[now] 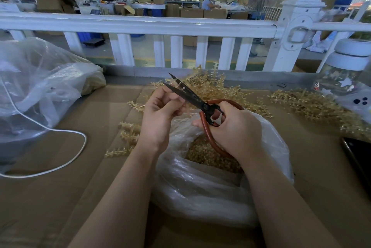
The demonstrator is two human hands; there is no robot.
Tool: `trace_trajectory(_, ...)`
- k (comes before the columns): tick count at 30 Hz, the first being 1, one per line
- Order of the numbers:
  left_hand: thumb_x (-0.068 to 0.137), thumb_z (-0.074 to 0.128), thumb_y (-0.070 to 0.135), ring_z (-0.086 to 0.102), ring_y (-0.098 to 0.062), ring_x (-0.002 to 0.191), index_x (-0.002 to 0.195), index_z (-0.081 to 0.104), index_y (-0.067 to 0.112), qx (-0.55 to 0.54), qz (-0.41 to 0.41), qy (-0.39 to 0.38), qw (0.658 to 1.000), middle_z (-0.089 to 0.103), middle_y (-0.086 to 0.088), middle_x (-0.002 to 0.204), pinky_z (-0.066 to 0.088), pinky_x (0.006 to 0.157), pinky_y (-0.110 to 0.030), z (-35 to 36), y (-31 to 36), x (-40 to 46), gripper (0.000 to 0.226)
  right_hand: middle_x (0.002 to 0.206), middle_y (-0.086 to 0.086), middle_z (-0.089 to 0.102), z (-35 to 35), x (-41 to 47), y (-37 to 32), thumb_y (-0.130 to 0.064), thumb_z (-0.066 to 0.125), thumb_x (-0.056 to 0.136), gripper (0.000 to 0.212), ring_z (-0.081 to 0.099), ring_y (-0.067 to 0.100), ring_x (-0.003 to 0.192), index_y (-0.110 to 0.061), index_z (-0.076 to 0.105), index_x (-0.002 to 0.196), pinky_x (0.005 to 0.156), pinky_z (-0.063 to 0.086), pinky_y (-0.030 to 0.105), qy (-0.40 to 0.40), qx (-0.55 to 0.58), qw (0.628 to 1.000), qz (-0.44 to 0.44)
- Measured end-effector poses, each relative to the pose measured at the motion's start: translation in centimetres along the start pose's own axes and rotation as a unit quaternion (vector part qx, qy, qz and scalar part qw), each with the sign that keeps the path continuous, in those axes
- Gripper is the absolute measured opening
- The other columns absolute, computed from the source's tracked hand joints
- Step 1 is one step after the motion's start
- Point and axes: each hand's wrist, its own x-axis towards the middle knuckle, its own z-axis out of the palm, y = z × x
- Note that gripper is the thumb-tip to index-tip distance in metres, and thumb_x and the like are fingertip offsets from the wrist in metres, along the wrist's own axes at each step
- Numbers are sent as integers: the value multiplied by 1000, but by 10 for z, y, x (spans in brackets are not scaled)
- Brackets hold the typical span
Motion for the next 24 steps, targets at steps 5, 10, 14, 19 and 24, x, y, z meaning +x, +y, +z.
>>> trace_trajectory(5,90,58,3,43,-12,59,77,60,9,-10,-4,-13,1000,52,-6,69,40,60,-20,-3,0,1,14,73,-14,66,0,0,1,-99,29,67,84,59,7,65,-26,65,88,56,52,26,5,4,1000,-3)
trace_trajectory(10,95,57,0,47,-10,56,79,59,3,13,-33,50,998,55,-2,61,44,58,-20,0,-1,1,17,79,-15,68,1,-1,0,-97,33,69,80,60,4,70,-28,66,94,58,50,21,-12,1,1000,-6)
trace_trajectory(14,93,60,-3,53,-9,54,80,61,5,-4,-56,105,993,59,-1,60,49,56,-20,0,1,3,15,77,-14,66,0,-1,1,-95,32,69,78,60,5,70,-27,63,91,59,50,22,-12,5,1000,0)
trace_trajectory(19,87,68,-2,66,-13,62,76,65,11,40,-52,76,995,69,-7,70,54,61,-23,0,2,0,18,78,-14,65,0,-1,0,-92,37,72,73,59,5,70,-27,63,93,58,51,23,-11,10,1000,-15)
trace_trajectory(24,90,61,-5,62,-10,64,83,67,4,78,-29,26,996,68,0,67,53,66,-22,2,3,-3,13,74,-15,61,0,-1,-1,-92,35,70,73,54,4,66,-26,60,88,53,45,19,-7,1,1000,-4)
